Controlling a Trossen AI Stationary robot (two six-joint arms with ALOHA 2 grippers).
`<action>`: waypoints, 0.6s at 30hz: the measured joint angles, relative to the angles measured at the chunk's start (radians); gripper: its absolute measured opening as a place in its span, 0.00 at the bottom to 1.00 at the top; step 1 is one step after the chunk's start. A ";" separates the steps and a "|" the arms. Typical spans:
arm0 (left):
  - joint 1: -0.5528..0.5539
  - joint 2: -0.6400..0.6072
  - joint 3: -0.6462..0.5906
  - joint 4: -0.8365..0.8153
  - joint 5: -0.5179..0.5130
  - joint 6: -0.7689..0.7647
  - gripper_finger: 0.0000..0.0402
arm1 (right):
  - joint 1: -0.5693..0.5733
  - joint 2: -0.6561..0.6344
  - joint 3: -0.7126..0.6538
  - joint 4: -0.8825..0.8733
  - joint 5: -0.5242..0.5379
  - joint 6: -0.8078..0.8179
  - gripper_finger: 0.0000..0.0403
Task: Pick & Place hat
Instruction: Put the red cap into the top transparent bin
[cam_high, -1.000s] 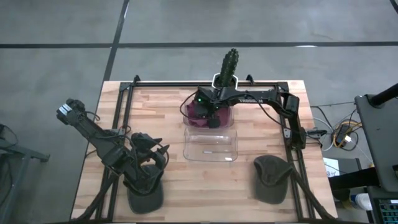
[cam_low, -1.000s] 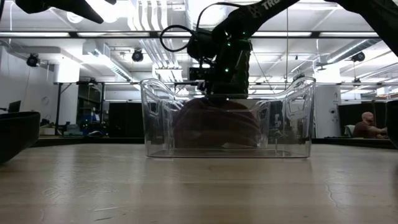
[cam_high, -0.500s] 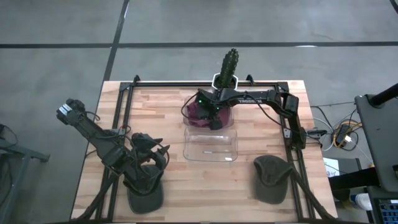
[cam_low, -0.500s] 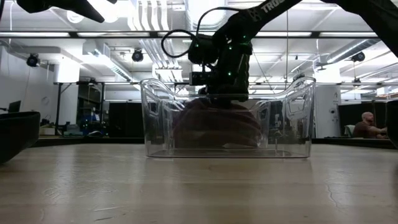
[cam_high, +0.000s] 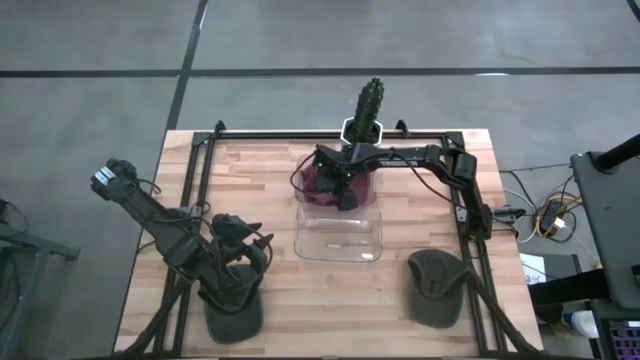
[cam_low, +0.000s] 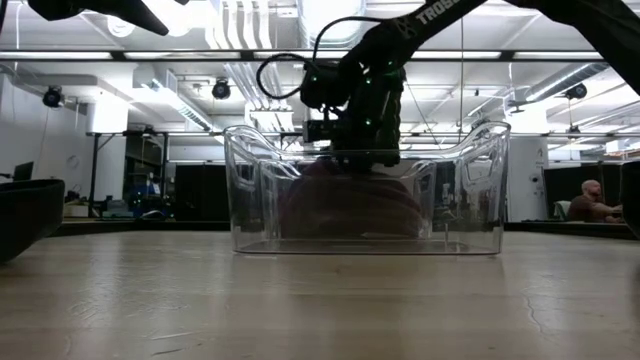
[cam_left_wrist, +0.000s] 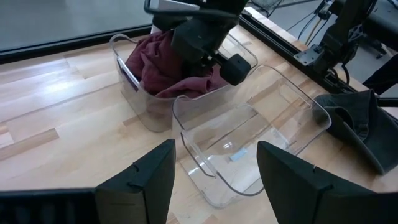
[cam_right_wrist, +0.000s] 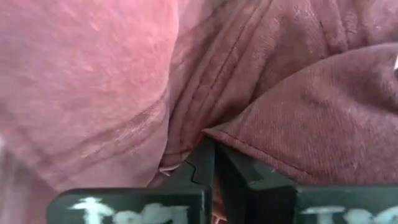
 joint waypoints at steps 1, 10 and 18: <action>0.000 0.000 0.000 0.000 0.000 0.003 0.54 | 0.001 -0.004 0.004 0.000 0.000 0.000 0.03; 0.000 0.000 0.000 0.000 0.000 0.017 0.54 | 0.002 -0.015 0.051 -0.089 -0.001 0.003 0.03; 0.000 0.000 0.000 0.000 0.000 0.026 0.54 | 0.002 -0.016 0.127 -0.214 0.000 0.003 0.03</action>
